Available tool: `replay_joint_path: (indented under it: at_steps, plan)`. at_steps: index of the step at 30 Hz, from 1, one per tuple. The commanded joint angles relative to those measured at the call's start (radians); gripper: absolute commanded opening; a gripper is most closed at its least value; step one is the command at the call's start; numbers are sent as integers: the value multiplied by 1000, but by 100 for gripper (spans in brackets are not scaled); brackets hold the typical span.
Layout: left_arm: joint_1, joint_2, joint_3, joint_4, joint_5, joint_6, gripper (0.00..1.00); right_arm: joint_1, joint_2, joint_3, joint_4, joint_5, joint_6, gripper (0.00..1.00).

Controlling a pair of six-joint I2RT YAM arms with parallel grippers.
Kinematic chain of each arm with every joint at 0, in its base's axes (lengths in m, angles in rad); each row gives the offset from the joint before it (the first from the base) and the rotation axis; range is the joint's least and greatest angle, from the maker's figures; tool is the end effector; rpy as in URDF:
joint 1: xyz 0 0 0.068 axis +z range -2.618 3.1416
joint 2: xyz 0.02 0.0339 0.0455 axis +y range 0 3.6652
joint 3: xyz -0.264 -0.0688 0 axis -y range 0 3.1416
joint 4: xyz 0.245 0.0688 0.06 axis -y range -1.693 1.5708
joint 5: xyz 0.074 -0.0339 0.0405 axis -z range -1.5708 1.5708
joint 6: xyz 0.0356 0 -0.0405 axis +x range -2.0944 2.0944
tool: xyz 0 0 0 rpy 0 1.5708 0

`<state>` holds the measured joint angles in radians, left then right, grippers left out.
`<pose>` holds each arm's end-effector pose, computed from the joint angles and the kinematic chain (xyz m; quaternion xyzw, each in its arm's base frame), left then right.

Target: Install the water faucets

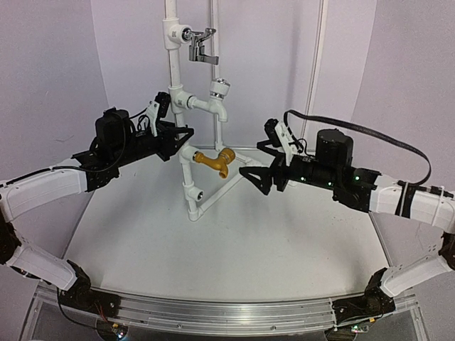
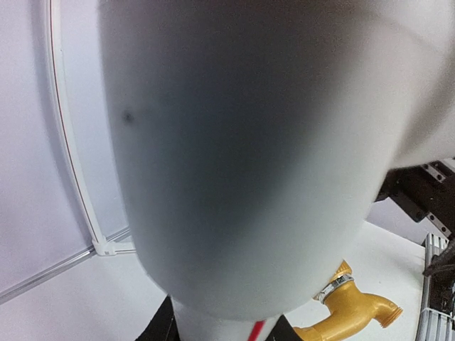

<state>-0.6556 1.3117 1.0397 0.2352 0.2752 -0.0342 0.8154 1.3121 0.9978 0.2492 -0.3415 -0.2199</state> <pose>0.2419 -0.1983 0.3567 0.3087 0.6499 -0.3254 0.6135 0.2048 0.2348 0.3430 -0.4568 0.5674 0.3162 0.6078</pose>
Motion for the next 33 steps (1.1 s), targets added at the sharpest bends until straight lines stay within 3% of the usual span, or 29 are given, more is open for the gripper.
replay_joint_path:
  at_steps: [1,6,9,21,24,33]
  plan:
    - [-23,15,-38,-218,101,-148,0,52,-51,-41,-33,-107,-606,97]
    - [-23,23,-34,-218,103,-151,0,126,39,18,-22,-24,-848,95]
    - [-22,21,-34,-218,102,-149,0,155,101,31,91,38,-928,94]
    - [-22,11,-38,-218,98,-150,0,157,283,111,313,172,-918,88]
    - [-22,11,-37,-218,103,-151,0,158,315,119,338,212,-902,79]
    - [-22,19,-35,-219,104,-152,0,159,355,120,380,293,-652,34]
